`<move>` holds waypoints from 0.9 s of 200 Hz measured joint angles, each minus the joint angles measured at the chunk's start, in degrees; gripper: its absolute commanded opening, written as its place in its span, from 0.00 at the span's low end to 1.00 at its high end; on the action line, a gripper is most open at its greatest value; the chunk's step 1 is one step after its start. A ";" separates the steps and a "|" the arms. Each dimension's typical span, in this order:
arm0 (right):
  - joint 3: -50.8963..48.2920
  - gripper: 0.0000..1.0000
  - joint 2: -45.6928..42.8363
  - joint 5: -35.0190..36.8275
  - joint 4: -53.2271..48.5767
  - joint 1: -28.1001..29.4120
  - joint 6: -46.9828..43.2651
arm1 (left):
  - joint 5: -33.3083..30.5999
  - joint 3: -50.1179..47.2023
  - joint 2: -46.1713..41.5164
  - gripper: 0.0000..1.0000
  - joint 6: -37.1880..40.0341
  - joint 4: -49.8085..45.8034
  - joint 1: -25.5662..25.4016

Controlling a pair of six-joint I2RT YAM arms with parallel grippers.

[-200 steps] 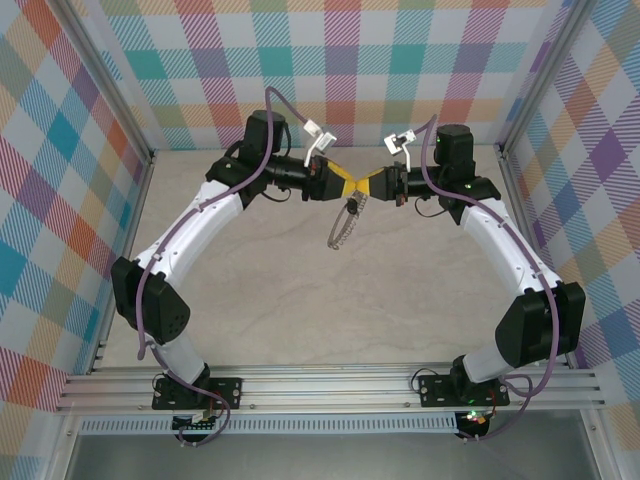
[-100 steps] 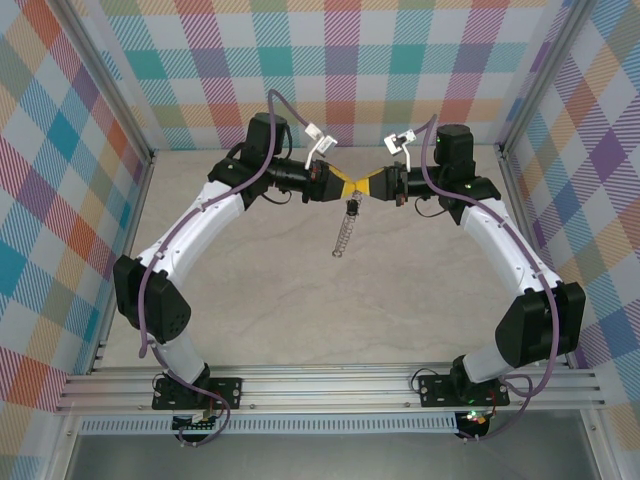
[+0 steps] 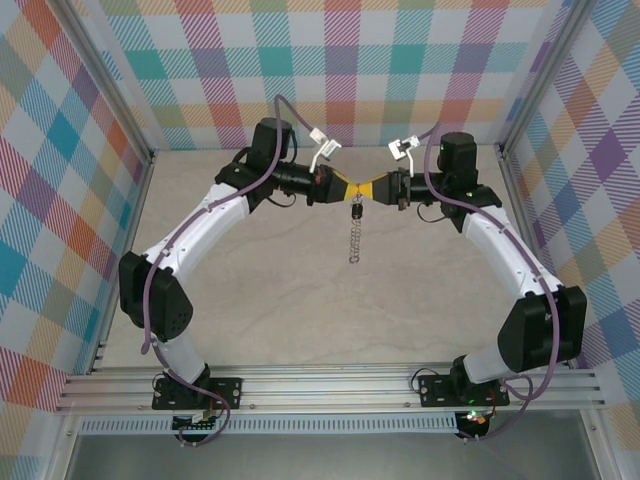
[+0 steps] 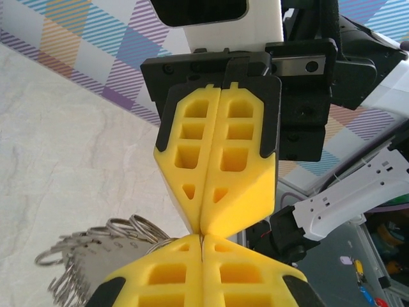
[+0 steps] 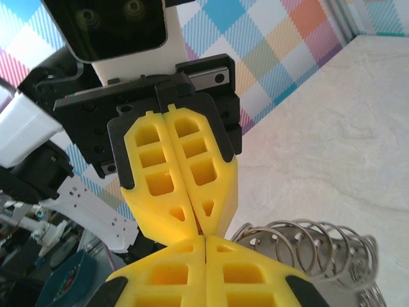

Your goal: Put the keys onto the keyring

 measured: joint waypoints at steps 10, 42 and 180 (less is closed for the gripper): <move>-1.31 0.26 -0.94 0.96 0.74 -0.13 1.03 | -0.20 -1.27 0.00 0.00 -1.25 2.10 -0.39; -3.98 0.57 -3.21 3.48 2.45 -0.13 3.13 | -2.54 -6.45 0.00 0.00 -5.25 9.77 -1.57; -7.21 1.00 -12.92 21.66 3.69 -0.20 9.77 | -14.69 -14.80 -5.88 0.00 -9.35 18.38 -1.84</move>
